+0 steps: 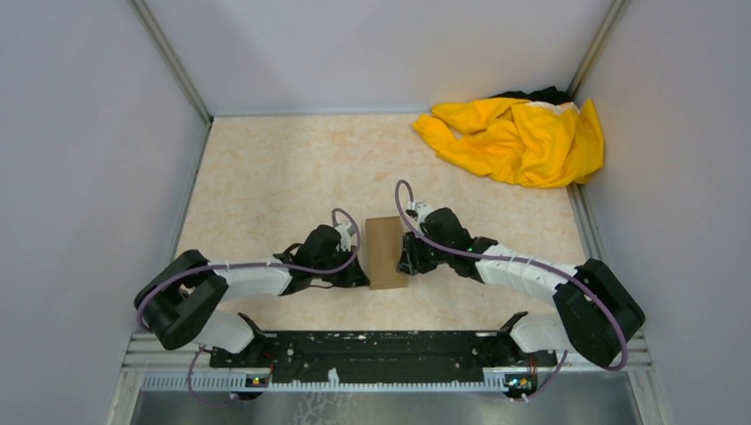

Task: Fold the paper box

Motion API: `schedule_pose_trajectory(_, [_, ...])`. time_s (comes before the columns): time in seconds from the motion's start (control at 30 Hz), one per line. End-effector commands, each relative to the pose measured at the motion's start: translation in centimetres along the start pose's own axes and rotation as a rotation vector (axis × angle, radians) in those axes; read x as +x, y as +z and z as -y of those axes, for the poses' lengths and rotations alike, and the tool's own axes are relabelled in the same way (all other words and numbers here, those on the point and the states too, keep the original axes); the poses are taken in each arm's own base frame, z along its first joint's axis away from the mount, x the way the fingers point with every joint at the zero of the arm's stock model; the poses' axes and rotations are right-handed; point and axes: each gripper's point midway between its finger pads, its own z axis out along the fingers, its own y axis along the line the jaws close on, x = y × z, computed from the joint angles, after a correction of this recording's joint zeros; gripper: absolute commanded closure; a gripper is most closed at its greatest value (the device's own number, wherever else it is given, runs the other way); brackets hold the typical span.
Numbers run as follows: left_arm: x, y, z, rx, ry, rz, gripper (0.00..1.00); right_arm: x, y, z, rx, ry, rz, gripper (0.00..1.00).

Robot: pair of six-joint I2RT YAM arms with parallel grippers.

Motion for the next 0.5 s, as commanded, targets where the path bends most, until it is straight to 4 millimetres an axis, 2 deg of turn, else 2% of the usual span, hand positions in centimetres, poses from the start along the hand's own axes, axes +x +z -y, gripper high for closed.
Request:
schedule_pose_trajectory(0.0, [0.5, 0.8, 1.3, 0.046, 0.0, -0.017, 0.98, 0.4, 0.3, -0.7, -0.018, 0.007, 0.005, 0.64])
schedule_pose_trajectory(0.23, [0.3, 1.2, 1.9, 0.05, -0.006, -0.004, 0.99, 1.2, 1.0, -1.6, -0.037, 0.042, 0.002, 0.66])
schedule_pose_trajectory(0.47, [-0.5, 0.9, 1.6, 0.009, -0.006, 0.038, 0.99, 2.7, 1.4, -2.7, -0.055, 0.086, -0.005, 0.68])
